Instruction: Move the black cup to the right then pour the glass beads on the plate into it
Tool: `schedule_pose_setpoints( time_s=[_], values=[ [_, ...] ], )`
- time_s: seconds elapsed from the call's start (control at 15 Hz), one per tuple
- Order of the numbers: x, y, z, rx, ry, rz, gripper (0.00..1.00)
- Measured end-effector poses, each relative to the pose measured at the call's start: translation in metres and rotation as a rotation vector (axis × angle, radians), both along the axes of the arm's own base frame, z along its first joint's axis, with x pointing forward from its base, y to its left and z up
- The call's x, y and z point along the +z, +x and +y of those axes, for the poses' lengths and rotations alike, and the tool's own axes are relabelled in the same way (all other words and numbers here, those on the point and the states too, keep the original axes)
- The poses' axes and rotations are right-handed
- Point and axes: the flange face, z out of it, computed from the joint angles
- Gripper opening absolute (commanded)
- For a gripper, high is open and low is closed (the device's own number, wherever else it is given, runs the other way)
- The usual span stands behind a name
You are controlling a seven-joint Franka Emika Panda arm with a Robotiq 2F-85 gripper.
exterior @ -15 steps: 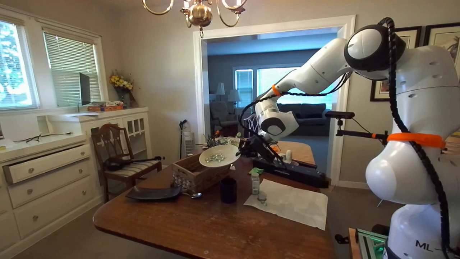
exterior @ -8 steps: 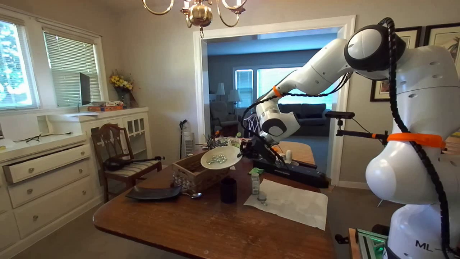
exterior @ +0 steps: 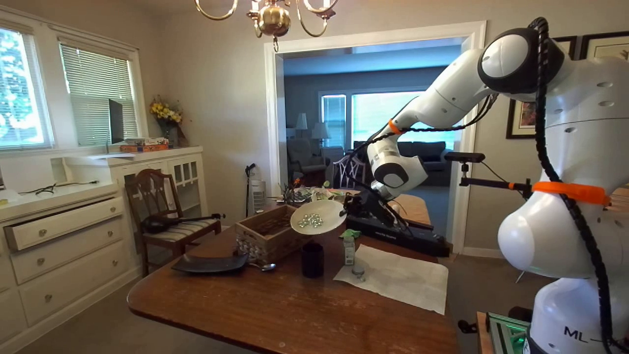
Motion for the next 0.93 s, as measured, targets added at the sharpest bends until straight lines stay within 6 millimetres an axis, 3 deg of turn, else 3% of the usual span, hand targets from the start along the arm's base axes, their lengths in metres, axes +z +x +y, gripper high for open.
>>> schedule_pose_setpoints(
  time_s=[0.47,0.93],
  values=[
    [0.006,-0.048,-0.020,-0.005,-0.048,-0.028,0.02],
    [0.008,-0.059,-0.030,-0.027,-0.067,-0.031,0.02]
  ],
)
